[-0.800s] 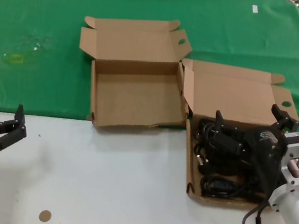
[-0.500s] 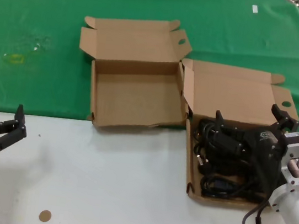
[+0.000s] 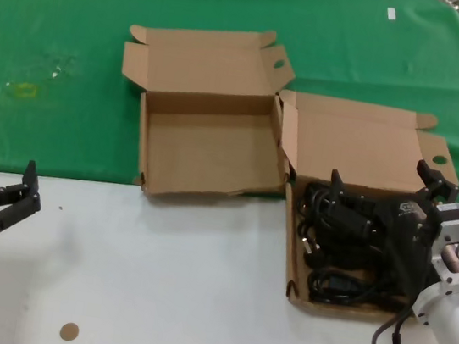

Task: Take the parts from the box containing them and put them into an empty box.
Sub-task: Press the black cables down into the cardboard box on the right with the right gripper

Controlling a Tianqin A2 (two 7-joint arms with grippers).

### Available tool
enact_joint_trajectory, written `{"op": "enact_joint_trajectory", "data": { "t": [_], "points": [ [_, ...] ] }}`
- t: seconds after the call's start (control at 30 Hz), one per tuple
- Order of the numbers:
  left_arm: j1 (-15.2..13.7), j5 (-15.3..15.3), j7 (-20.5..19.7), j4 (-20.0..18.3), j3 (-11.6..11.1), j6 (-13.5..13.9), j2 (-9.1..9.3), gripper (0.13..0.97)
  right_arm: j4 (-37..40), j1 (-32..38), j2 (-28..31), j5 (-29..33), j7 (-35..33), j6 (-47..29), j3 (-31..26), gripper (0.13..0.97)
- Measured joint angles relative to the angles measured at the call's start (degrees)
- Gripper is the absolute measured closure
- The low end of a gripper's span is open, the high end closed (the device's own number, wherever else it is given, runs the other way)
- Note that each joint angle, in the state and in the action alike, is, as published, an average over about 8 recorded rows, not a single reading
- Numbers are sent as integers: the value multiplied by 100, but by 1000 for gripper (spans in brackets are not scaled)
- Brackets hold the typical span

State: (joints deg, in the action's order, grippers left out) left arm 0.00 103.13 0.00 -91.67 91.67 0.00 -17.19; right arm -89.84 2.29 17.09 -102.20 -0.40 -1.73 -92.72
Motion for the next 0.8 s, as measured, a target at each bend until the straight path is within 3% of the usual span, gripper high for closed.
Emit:
{"op": "enact_joint_trajectory", "data": {
  "t": [0.8],
  "points": [
    [0,0,0,0,0,0,0,143,0,0,0,0,0,0,0,129]
  ]
}}
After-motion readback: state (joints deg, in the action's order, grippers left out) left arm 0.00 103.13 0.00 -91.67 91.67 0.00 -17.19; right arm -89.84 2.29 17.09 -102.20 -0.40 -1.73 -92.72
